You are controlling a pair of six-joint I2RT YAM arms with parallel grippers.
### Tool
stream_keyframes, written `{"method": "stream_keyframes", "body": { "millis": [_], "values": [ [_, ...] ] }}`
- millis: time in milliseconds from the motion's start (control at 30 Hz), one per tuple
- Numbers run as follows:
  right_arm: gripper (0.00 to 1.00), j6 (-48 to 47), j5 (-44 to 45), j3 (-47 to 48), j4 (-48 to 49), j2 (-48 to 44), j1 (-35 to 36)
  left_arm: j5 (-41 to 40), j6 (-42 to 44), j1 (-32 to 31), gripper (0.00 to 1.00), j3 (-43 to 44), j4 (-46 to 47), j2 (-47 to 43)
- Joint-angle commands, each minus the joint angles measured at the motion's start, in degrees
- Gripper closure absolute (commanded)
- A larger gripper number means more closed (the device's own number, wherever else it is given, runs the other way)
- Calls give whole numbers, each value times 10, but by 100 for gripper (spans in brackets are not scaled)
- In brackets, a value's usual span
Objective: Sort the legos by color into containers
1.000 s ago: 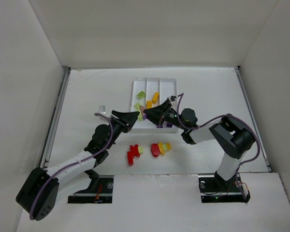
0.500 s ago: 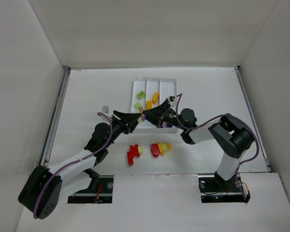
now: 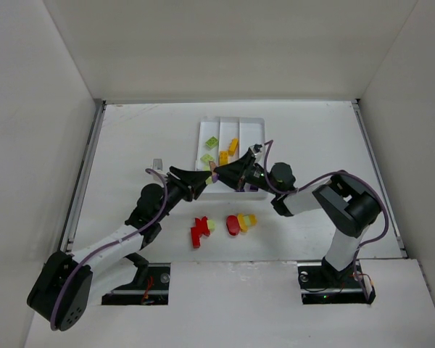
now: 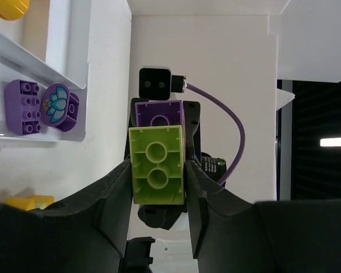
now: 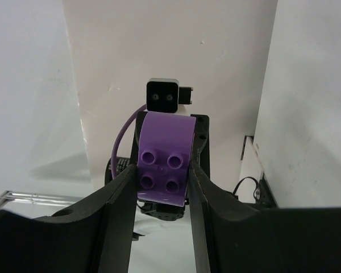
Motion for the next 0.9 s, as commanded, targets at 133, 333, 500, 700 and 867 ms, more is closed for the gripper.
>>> {"method": "stream_keyframes", "body": {
  "millis": [133, 333, 500, 700, 867],
  "values": [
    [70, -25, -16, -26, 83, -23, -36, 13, 26, -5, 73, 26, 39, -13],
    [71, -62, -31, -53, 40, -58, -72, 15, 62, 10, 74, 22, -4, -28],
    [71, -130, -25, -51, -64, -98, -75, 9, 115, 14, 75, 42, -60, -38],
    [71, -311, 71, -13, -360, -172, -63, -16, 199, 21, 75, 95, -121, 7],
    [71, -471, 237, 60, -603, -208, 5, -62, 255, 10, 75, 144, -133, 72]
  ]
}}
